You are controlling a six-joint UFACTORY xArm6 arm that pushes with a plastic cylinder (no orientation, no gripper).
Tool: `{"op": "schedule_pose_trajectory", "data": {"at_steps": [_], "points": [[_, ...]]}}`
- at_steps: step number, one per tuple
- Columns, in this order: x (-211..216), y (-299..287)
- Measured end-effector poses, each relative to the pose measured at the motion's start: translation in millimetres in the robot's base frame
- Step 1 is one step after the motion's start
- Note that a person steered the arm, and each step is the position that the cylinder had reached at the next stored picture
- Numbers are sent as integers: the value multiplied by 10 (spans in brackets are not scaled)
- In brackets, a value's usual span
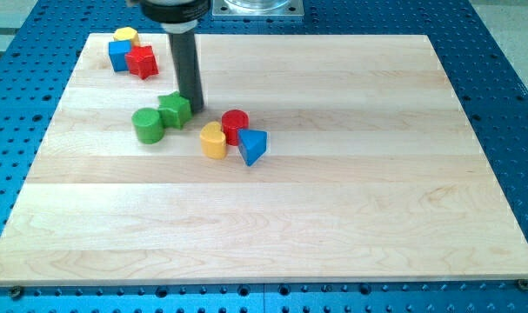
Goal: Place your arm at the top of the green circle
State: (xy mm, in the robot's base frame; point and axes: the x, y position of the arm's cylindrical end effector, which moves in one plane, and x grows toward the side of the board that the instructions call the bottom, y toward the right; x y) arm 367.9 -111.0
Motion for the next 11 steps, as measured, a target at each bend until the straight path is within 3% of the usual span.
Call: {"op": "schedule_pose_trajectory", "data": {"at_steps": [2,4,7,8,10,11], "points": [[287,-409],[-22,-263],[-31,-130],[-7,-457],[-57,-358],[-60,-779]]}}
